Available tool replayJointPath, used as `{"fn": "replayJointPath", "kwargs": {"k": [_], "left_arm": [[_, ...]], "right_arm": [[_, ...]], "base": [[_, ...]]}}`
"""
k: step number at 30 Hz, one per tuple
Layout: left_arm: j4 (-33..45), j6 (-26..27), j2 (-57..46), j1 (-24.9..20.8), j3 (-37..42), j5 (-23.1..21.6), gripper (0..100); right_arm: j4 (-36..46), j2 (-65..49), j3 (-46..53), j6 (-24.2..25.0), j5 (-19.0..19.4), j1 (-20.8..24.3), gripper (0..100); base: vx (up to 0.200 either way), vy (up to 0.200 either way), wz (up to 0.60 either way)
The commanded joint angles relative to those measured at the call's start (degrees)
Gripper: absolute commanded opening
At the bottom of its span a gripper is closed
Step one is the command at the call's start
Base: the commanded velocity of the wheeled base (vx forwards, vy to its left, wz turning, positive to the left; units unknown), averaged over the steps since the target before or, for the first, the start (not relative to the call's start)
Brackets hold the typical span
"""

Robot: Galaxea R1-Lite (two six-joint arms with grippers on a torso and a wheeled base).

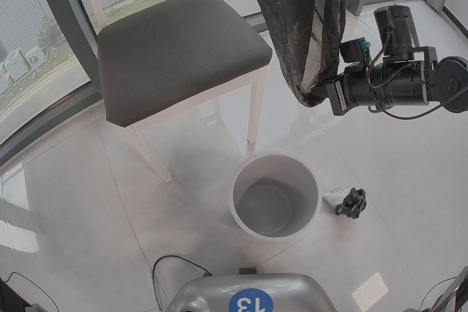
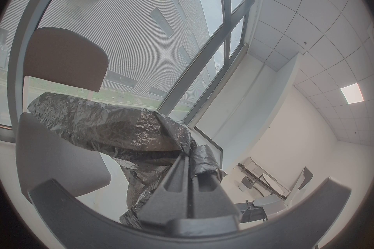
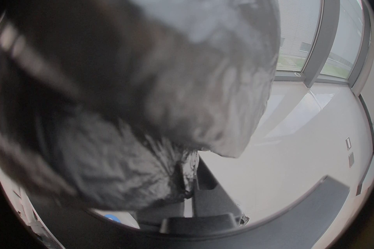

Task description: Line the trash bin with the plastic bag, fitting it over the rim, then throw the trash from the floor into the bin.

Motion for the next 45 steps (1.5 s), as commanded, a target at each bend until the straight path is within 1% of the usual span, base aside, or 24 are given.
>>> {"fn": "replayJointPath", "kwargs": {"k": [1, 3, 5, 9, 10, 13, 18, 20, 21, 25, 28, 31, 35, 39, 45], "left_arm": [[0.0, -0.3, 0.2, 0.1, 0.5, 0.1, 0], [0.1, -0.7, 0.1, 0.2, 0.9, 0.2, 0], [0.3, -1.9, 0.3, 0.6, 2.5, 1.0, 0], [0.9, -4.4, 0.9, 4.1, 8.1, 1.2, 0], [1.1, -4.8, 1.7, 5.1, 10.4, 1.2, 0], [1.1, -5.7, 3.5, 5.8, 13.4, 1.2, 0], [2.6, -9.4, 7.4, 5.9, 14.0, 1.3, 0], [3.6, -10.6, 8.1, 5.9, 14.1, 1.3, 0], [4.9, -12.8, 8.8, 5.9, 14.2, 1.3, 0], [8.9, -16.1, 8.8, 6.0, 15.4, 1.3, 0], [11.6, -16.2, 8.3, 6.3, 16.5, 1.3, 0], [15.2, -16.4, 7.2, 8.2, 18.7, 1.0, 0], [15.6, -18.3, 6.9, 10.7, 20.6, 0.3, 0], [15.6, -20.5, 7.3, 13.0, 22.4, -1.9, 0], [15.3, -20.5, 5.4, 15.0, 24.7, -1.9, 0]], "right_arm": [[0.3, -0.7, 0.6, 0.0, -0.2, 0.1, 0], [0.8, -2.1, 1.3, 0.0, -0.2, 0.1, 0], [2.5, -7.1, 4.3, -0.1, -0.4, 0.1, 0], [6.2, -17.5, 12.2, -0.4, -0.3, 0.1, 0], [7.2, -21.5, 15.4, -0.5, -0.2, 0.1, 0], [8.7, -28.8, 21.7, -0.5, -0.1, 0.1, 0], [9.7, -37.2, 29.6, -0.5, 0.5, 0.1, 0], [9.7, -38.4, 30.9, -0.5, 0.5, 0.1, 0], [9.7, -39.8, 32.6, -0.5, 0.5, 0.1, 0], [9.7, -41.3, 35.7, -0.5, 0.5, 1.2, 0], [9.7, -41.3, 37.1, -0.4, 0.5, 2.3, 0], [9.6, -40.7, 38.6, -0.3, 0.5, 2.6, 0], [9.5, -38.2, 38.7, -0.3, 1.8, 3.4, 0], [9.0, -34.3, 37.2, -0.1, 3.6, 4.7, 0], [7.5, -26.5, 33.6, 0.1, 3.8, 9.6, 0]], "base": [[0.000, 0.000, 0.00], [0.000, 0.000, 0.00], [0.000, 0.000, 0.00], [0.000, 0.000, 0.00], [0.000, 0.000, 0.00], [0.000, 0.000, 0.00], [0.000, 0.000, 0.00], [0.000, 0.000, 0.00], [0.000, 0.000, 0.00], [0.000, 0.000, 0.00], [0.000, 0.000, 0.00], [0.000, 0.000, 0.00], [0.000, 0.000, 0.00], [0.000, 0.000, 0.00], [0.000, 0.000, 0.00]]}}
